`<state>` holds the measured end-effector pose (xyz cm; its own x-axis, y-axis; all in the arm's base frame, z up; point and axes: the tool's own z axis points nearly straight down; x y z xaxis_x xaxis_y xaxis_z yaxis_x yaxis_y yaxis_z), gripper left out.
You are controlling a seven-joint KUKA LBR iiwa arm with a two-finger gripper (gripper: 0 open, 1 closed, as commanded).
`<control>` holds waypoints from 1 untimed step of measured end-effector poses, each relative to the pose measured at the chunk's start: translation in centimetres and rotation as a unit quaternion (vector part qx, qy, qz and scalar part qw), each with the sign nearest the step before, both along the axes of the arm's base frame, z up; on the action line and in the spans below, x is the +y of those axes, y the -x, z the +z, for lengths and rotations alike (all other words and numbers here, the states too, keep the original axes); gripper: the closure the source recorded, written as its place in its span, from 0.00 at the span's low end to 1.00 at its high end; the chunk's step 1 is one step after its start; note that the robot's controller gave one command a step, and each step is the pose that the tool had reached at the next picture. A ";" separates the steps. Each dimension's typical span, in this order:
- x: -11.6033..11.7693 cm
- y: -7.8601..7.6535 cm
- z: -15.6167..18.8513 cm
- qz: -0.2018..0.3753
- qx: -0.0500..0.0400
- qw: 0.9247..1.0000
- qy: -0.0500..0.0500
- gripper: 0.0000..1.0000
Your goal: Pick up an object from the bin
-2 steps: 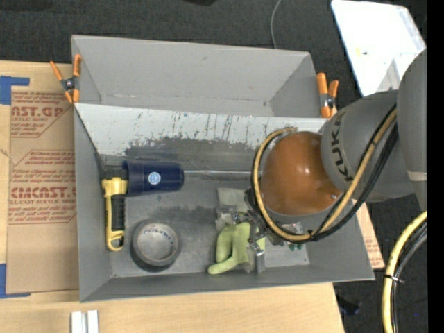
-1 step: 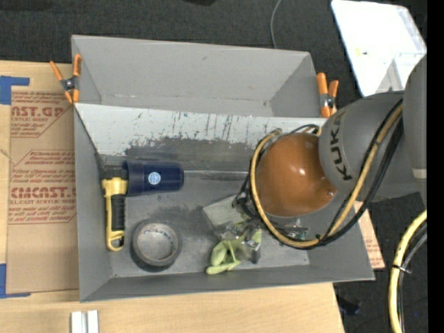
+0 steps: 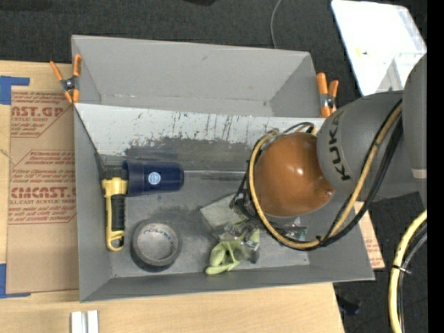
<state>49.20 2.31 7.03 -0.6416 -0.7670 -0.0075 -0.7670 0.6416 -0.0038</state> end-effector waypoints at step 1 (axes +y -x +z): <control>0.0 0.4 2.7 0.000 0.006 1.000 0.000 1.00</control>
Offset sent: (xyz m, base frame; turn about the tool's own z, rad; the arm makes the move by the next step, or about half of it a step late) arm -0.0032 0.0003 0.0458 0.0009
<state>48.84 2.36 9.74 -0.6422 -0.7665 -0.0004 -0.7665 0.6422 0.0057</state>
